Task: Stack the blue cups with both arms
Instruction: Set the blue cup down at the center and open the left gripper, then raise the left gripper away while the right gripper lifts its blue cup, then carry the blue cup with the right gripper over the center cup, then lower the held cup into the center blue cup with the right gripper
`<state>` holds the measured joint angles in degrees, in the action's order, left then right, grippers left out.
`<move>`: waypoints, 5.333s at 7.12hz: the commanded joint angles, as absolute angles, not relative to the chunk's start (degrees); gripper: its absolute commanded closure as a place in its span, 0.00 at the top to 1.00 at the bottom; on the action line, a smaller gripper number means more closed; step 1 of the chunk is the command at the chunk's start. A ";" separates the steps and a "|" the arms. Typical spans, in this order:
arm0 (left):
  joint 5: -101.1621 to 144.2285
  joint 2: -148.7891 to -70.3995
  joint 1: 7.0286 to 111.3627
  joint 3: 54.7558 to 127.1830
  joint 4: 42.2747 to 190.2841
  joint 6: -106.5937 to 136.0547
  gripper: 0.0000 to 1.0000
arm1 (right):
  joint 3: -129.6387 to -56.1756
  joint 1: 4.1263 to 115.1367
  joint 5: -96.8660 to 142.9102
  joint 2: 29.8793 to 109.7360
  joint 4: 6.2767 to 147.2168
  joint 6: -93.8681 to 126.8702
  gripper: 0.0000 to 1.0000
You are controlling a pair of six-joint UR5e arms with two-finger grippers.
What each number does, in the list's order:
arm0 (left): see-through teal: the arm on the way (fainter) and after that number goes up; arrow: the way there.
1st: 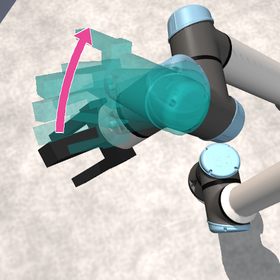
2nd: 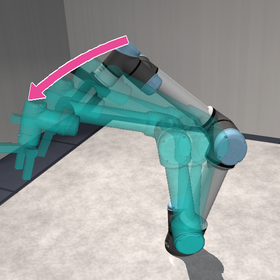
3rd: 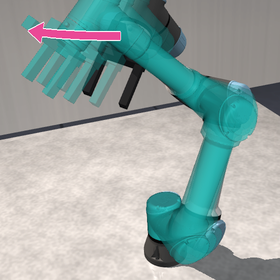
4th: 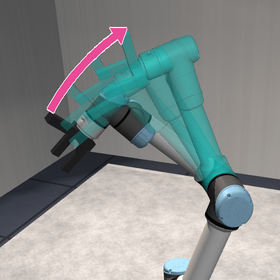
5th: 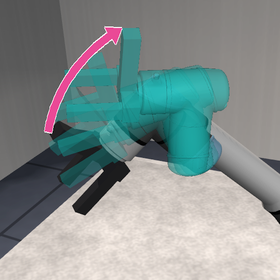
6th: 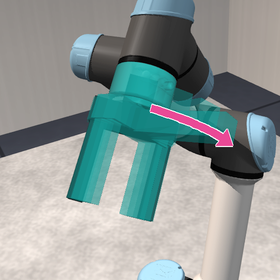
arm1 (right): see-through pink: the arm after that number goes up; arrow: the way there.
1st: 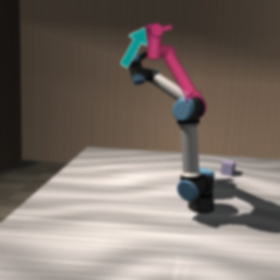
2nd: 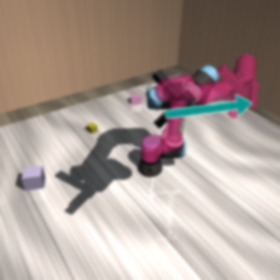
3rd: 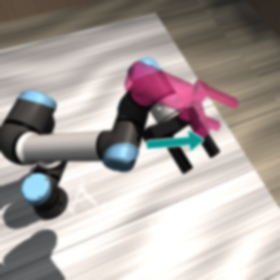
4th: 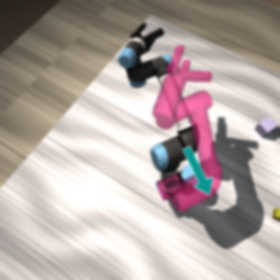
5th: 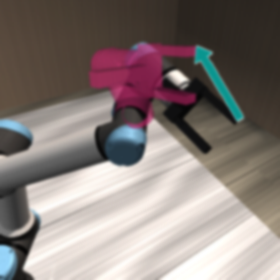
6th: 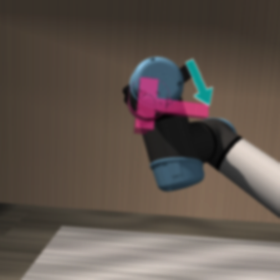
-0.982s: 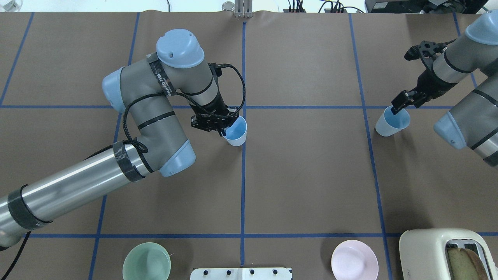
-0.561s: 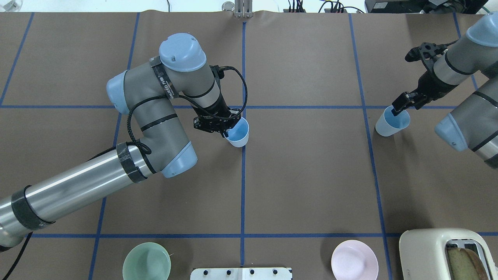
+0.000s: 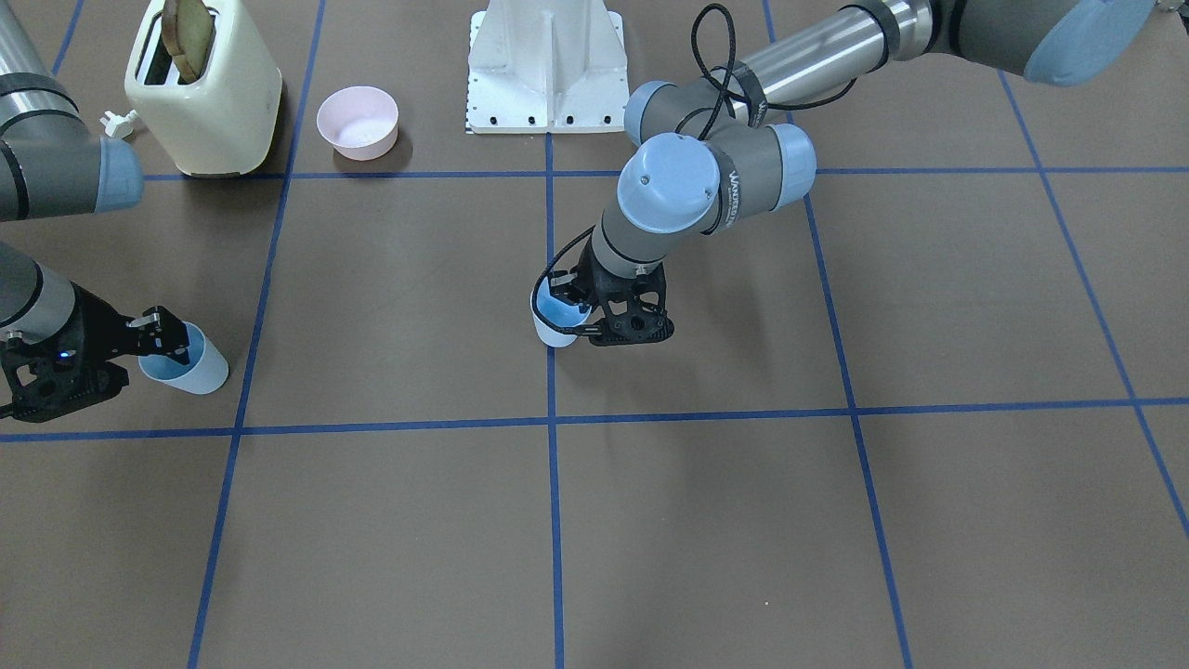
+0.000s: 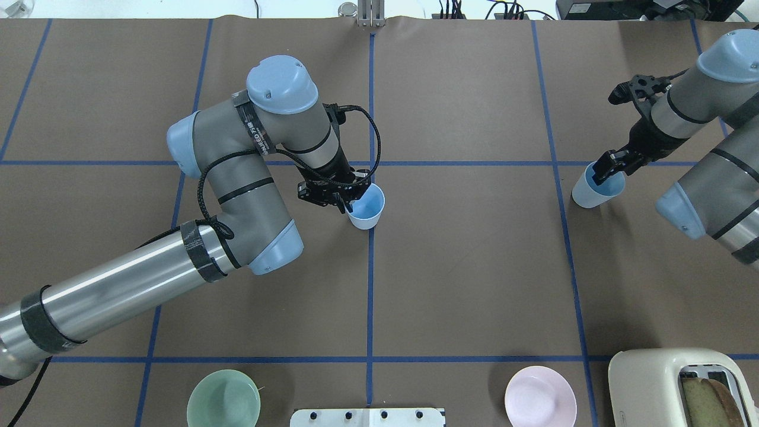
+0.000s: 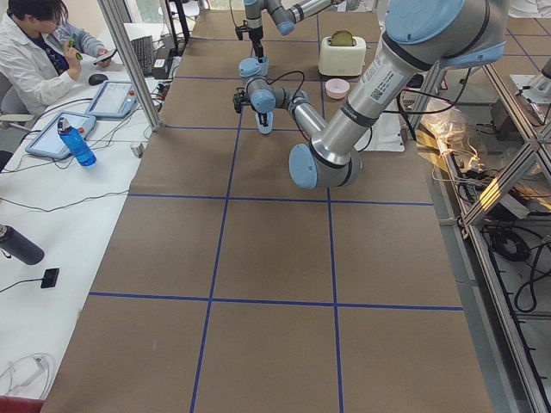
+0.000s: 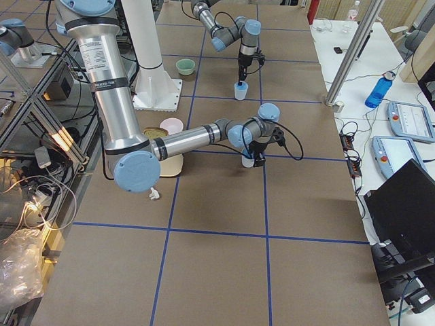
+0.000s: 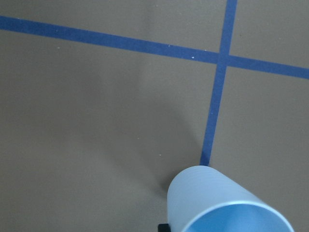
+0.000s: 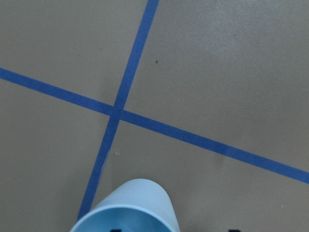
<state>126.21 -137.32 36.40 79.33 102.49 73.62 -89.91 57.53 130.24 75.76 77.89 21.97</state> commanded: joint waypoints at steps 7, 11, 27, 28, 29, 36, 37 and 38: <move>133.85 -130.28 46.47 89.62 99.52 68.68 0.93 | -93.42 57.57 130.69 74.71 78.92 22.06 0.00; 134.03 -121.68 54.83 98.60 83.85 40.14 0.94 | -99.22 54.78 130.34 65.15 90.00 33.26 0.00; 133.86 -108.98 57.92 90.88 100.90 27.60 0.95 | -96.34 33.49 114.17 45.18 93.16 65.83 0.00; 133.86 -108.90 57.92 90.88 100.90 27.60 0.95 | -95.81 33.49 114.08 45.00 93.08 65.74 0.00; 133.86 -108.98 57.92 90.88 100.90 27.60 0.95 | -95.37 33.49 113.30 44.39 93.08 65.57 0.00; 133.86 -108.90 57.92 90.88 100.90 27.60 0.95 | -89.66 34.98 113.11 40.52 92.90 64.77 0.00; 133.86 -108.90 57.92 90.79 100.90 27.60 0.95 | -89.65 34.98 113.12 40.52 92.90 64.60 0.00; 133.86 -108.90 57.92 90.88 100.90 27.60 0.95 | -89.74 34.98 113.12 40.60 92.90 64.51 0.00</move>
<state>133.86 -108.90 57.92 90.85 100.90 27.60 -89.84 34.98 113.10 40.65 92.90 64.62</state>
